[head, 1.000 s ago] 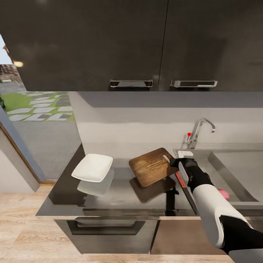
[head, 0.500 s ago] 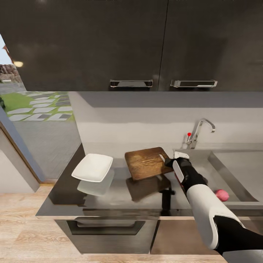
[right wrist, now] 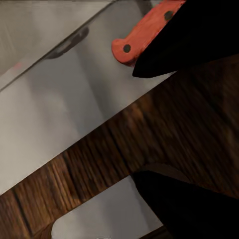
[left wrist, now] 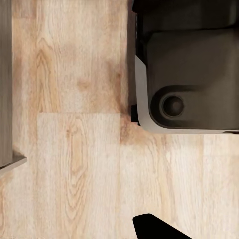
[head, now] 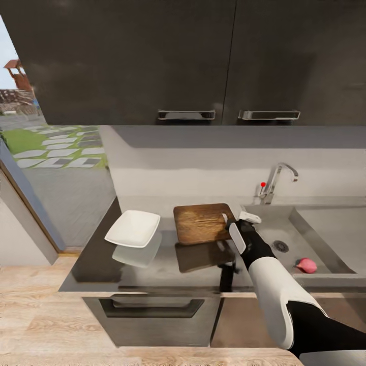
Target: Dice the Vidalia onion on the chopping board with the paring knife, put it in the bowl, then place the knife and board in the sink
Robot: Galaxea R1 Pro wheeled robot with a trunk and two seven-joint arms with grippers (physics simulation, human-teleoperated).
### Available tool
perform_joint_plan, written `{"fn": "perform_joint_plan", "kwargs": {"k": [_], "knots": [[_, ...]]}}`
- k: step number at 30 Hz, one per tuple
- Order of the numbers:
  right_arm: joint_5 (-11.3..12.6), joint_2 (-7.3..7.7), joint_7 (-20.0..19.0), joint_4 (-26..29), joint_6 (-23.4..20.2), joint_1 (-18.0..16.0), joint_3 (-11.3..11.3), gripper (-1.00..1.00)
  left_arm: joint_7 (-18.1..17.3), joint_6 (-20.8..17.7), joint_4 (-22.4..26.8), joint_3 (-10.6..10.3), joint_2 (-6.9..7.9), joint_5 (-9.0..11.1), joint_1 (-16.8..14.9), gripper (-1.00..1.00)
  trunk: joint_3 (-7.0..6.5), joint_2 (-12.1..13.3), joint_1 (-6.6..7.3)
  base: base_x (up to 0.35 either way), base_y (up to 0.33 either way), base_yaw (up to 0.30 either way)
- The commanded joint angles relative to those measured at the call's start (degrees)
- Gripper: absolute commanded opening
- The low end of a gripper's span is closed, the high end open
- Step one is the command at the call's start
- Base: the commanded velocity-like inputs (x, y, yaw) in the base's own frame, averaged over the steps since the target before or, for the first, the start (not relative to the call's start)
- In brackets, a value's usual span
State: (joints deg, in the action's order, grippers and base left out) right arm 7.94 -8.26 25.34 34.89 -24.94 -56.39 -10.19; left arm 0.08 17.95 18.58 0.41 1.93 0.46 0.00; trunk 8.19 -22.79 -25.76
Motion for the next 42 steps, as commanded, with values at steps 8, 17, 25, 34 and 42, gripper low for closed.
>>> {"fn": "perform_joint_plan", "kwargs": {"k": [8, 17, 25, 34, 42], "knots": [[0.59, -0.39, 2.85, 0.05, 0.80, -0.04, -0.04, -1.00, 0.01, 0.11, 0.05, 0.03, 0.00, 0.01, 0.00, 1.00, 0.11, -0.12, -0.02, -0.104, 0.101, 0.000], [0.74, -0.49, 4.76, -2.00, 0.91, -0.04, -0.03, -1.00, 0.01, 0.14, 0.05, 0.03, 0.00, -0.02, 0.00, 1.00, 0.11, -0.12, -0.02, -0.045, 0.031, 0.000], [0.83, -0.45, 5.37, -2.69, 0.82, -0.04, -0.09, -1.00, 0.01, 0.07, 0.05, 0.03, -0.08, -0.02, 0.00, 1.00, 0.11, -0.12, -0.02, 0.005, 0.001, 0.000], [0.93, -0.44, 5.42, -2.90, 0.68, -0.04, -0.09, -1.00, 0.01, 0.13, 0.05, 0.03, -0.03, -0.04, 0.00, 1.00, 0.28, -0.12, -0.02, 0.094, 0.000, 0.000], [0.94, -0.32, 5.42, -2.90, 0.68, -0.04, -0.19, -1.00, 0.01, 0.15, 0.05, 0.03, 0.00, -0.02, 0.00, 1.00, 0.95, -0.12, -0.02, 0.020, 0.000, 0.000]]}}
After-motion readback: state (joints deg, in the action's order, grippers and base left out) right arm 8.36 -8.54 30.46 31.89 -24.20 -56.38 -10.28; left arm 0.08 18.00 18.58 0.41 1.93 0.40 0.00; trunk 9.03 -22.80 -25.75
